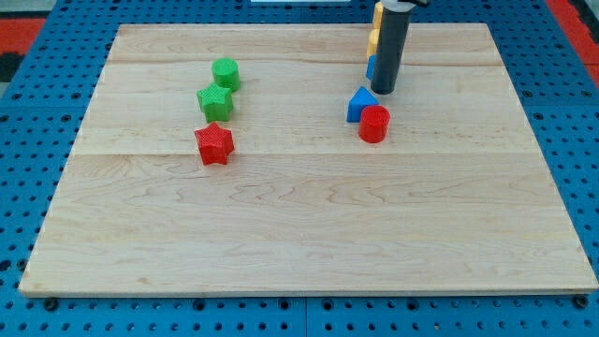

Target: Adjust the blue triangle to the top of red circle

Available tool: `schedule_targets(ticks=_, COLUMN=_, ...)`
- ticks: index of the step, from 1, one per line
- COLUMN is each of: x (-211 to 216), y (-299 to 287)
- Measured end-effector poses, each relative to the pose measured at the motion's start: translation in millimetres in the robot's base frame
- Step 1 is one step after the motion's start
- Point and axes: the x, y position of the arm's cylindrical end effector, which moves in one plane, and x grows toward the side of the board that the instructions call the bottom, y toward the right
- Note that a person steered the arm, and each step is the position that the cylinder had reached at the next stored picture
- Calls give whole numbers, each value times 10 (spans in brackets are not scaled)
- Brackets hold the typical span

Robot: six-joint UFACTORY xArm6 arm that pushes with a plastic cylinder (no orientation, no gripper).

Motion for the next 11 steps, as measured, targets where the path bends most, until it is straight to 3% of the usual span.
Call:
schedule_targets(ticks=1, x=42, y=381)
schedule_targets(ticks=4, x=36, y=192)
schedule_targets(ticks=8, x=1101, y=-145)
schedule_targets(ticks=9, x=1016, y=-996)
schedule_targets(ticks=11, x=466, y=-800)
